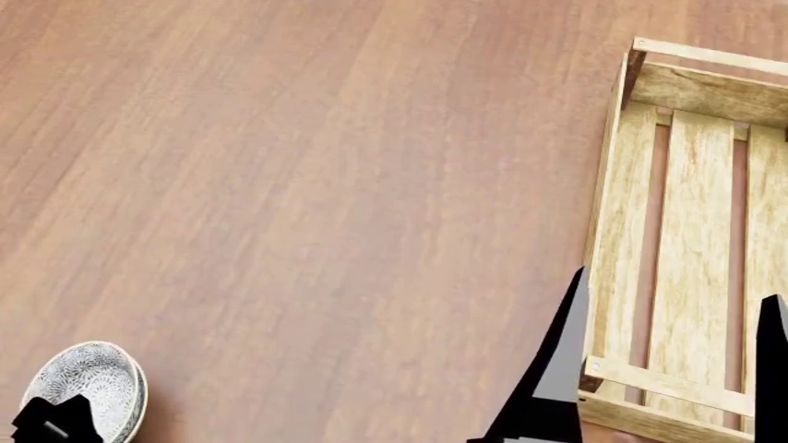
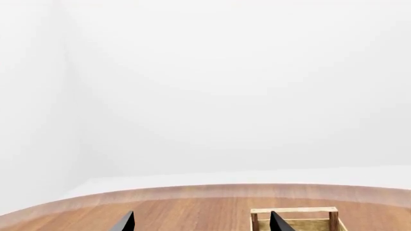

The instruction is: Stack the right bowl on the left bowl and place them in the tray.

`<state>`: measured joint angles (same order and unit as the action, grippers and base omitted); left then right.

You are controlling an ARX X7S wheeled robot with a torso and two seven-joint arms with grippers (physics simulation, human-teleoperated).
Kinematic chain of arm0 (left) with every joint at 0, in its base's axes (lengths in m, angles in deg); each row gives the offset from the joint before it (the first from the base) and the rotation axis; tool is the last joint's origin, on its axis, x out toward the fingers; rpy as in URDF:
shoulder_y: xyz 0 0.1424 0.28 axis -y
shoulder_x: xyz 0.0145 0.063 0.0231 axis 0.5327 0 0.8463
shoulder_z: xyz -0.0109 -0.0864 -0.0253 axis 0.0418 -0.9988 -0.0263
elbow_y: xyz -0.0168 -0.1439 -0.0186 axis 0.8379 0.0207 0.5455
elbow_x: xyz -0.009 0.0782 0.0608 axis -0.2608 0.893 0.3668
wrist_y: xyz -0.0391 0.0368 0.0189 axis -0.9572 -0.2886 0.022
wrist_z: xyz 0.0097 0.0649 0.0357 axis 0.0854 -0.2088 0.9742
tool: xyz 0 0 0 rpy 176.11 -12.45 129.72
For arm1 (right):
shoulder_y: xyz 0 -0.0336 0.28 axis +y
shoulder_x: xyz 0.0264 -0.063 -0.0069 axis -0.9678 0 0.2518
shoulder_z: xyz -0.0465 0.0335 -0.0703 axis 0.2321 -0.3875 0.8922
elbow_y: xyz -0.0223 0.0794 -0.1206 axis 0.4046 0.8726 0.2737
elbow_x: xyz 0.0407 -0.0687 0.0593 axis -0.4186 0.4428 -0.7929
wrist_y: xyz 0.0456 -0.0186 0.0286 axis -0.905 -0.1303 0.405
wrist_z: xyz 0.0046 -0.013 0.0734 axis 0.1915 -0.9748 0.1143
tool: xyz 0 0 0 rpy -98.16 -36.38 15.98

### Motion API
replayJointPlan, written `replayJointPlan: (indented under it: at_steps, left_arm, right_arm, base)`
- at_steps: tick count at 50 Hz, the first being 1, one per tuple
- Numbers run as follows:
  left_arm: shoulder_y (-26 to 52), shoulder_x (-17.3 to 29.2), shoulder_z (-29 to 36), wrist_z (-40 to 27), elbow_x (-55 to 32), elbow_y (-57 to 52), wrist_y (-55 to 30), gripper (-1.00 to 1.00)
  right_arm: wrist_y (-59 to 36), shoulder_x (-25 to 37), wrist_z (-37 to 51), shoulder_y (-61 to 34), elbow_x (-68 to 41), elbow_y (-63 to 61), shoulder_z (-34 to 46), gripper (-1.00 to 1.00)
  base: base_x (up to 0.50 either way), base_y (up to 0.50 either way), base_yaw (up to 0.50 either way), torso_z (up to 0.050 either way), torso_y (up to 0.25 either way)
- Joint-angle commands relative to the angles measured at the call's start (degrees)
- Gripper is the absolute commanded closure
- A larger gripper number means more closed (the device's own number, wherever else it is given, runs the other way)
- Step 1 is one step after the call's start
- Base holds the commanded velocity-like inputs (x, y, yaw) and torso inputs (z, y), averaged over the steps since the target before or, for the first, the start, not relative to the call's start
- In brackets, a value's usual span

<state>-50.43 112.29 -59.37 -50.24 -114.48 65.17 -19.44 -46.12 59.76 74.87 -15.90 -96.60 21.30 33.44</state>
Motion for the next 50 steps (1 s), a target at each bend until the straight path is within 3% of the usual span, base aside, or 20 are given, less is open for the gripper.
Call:
replayJointPlan:
  at_steps: [1,35,36,50]
  left_arm:
    - [0.6,-0.6,0.8,1.2,0.3,2.8,-0.1,-1.0]
    - [3.5,-1.7,2.7,2.6,1.3,7.0,-0.7,-1.0]
    - [3.5,-1.6,2.8,2.5,1.4,6.9,-0.7,1.0]
    - [2.9,-1.1,2.6,1.7,1.1,4.8,-0.7,1.0]
  right_arm:
    - [0.1,0.2,0.3,-0.1,0.1,-0.1,0.3,-1.0]
    - [0.9,0.9,0.9,-0.1,0.0,0.2,0.8,-1.0]
    - [0.7,1.0,1.0,-0.2,0.0,0.1,0.8,-1.0]
    - [0.9,1.1,1.3,-0.4,0.1,0.3,1.2,-1.0]
  base:
    - [0.0,0.0,0.0,0.0,0.0]
    - [0.0,0.0,0.0,0.0,0.0]
    - [0.01,0.0,0.0,0.0,0.0]
    - [0.0,0.0,0.0,0.0,0.0]
